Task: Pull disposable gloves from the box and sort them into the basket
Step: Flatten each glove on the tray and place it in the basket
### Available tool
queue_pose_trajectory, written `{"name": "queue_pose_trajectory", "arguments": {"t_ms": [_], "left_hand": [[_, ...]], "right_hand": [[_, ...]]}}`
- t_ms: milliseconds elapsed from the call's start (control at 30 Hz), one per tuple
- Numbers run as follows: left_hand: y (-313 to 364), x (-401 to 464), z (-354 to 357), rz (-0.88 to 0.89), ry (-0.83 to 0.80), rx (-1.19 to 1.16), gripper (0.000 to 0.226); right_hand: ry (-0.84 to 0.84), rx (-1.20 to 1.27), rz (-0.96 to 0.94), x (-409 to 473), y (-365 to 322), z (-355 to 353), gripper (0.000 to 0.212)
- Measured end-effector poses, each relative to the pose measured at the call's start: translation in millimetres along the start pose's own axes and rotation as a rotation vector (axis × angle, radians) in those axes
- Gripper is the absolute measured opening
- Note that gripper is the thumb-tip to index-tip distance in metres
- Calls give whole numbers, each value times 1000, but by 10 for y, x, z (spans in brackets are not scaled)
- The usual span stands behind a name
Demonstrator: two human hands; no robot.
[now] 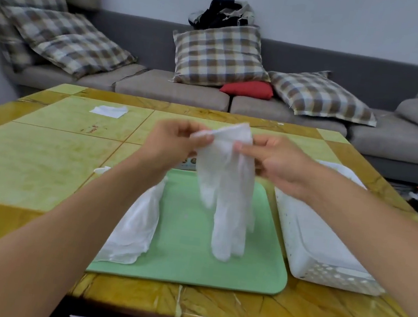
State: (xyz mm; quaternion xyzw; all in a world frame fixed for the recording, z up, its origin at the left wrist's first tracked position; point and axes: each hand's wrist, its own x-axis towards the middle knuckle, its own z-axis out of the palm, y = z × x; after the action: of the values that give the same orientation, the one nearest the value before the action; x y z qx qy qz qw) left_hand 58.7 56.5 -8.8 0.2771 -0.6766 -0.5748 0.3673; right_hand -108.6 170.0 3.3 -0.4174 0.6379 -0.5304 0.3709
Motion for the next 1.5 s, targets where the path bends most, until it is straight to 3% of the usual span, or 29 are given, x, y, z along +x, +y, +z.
{"name": "queue_pose_trajectory", "arguments": {"t_ms": [100, 200, 300, 467, 600, 700, 833, 933, 1067, 1133, 1233, 1300, 1333, 1433, 1500], "left_hand": [[315, -12, -78, 369, 55, 155, 10], [337, -107, -154, 512, -31, 382, 13], [34, -179, -199, 367, -242, 524, 13], [-503, -379, -175, 111, -805, 852, 10], [-535, -470, -66, -40, -970, 845, 23], [-511, -402, -92, -8, -857, 830, 23], [-605, -346, -168, 122, -639, 1142, 41], [-640, -360, -180, 44, -656, 1177, 56], [-615, -379, -212, 66, -703, 1208, 68], [-502, -307, -297, 60, -656, 1068, 60], [-343, -151, -653, 144, -312, 869, 32], [-338, -81, -935, 183, -143, 895, 16], [-370, -78, -1042, 169, -134, 925, 11], [-471, -175, -1246, 71, -279, 1012, 7], [-476, -249, -1298, 24, -343, 1036, 9]], "right_hand": [[73, -73, -361, -27, -299, -93, 15], [49, -291, -458, -79, -223, -126, 8], [-101, -625, -409, -72, 123, -110, 3], [-594, -1139, -193, -185, 508, -24, 10], [-783, -1262, -69, -300, 483, 87, 15], [-815, -1236, 14, -323, 328, 88, 25], [-599, -1302, -48, -163, 358, 91, 41], [-552, -1449, 43, 34, 507, 104, 58], [-506, -1520, 114, 206, 572, 124, 47], [-431, -1552, 40, 222, 506, 157, 46], [-309, -1346, -279, 152, 323, 452, 35], [-398, -1065, -384, 34, 245, 768, 32], [-489, -994, -394, -41, 237, 924, 36], [-693, -1101, -403, -159, 380, 1306, 50], [-692, -1107, -429, -143, 474, 1418, 34]]}}
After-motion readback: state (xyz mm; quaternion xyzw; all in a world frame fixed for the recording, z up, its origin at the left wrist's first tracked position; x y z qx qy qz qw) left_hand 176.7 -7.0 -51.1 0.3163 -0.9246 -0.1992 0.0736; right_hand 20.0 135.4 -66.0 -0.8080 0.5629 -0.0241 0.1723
